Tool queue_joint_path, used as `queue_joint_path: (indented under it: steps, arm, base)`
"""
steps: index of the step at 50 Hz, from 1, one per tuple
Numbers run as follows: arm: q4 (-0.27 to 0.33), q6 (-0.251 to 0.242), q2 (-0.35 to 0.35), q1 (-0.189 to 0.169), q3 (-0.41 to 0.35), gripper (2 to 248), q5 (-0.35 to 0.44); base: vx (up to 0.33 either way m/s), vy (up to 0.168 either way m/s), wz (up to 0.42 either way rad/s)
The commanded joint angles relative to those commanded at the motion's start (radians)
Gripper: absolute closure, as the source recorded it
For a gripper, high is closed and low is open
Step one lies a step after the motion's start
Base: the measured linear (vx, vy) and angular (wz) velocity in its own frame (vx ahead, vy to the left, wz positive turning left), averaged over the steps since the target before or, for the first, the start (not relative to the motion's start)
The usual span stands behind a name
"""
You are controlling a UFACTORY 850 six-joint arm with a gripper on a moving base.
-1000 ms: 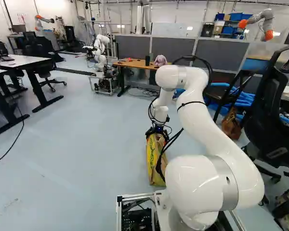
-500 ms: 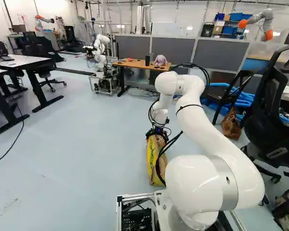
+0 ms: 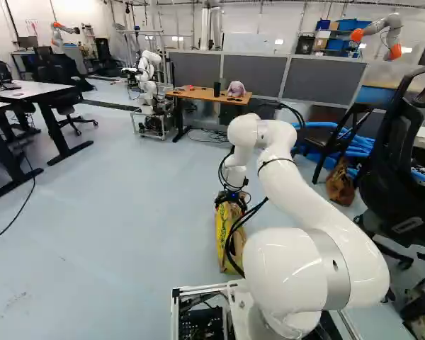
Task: Pick up the bag on the ground and place it on the table
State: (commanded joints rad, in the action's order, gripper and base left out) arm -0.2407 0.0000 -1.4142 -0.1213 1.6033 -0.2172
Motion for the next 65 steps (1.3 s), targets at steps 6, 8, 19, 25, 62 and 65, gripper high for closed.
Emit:
queue_joint_path:
  steps: [6,8,19,25,62,65]
  arm:
    - [0.000,0.000,-0.023,0.000,0.020,3,0.006]
    - [0.000,0.000,-0.030,0.000,0.027,3,0.008]
    - [0.000,0.000,-0.072,0.000,0.066,3,0.020]
    - [0.000,0.000,-0.094,0.000,0.087,3,0.026]
    - [0.000,0.000,-0.237,0.000,0.228,3,0.079]
    - [0.000,0.000,-0.249,0.000,0.240,3,0.084]
  base:
    - [0.000,0.000,0.000]
    - [0.000,0.000,0.000]
    - [0.000,0.000,0.000]
    - [0.000,0.000,0.000]
    - [0.000,0.000,0.000]
    - [0.000,0.000,0.000]
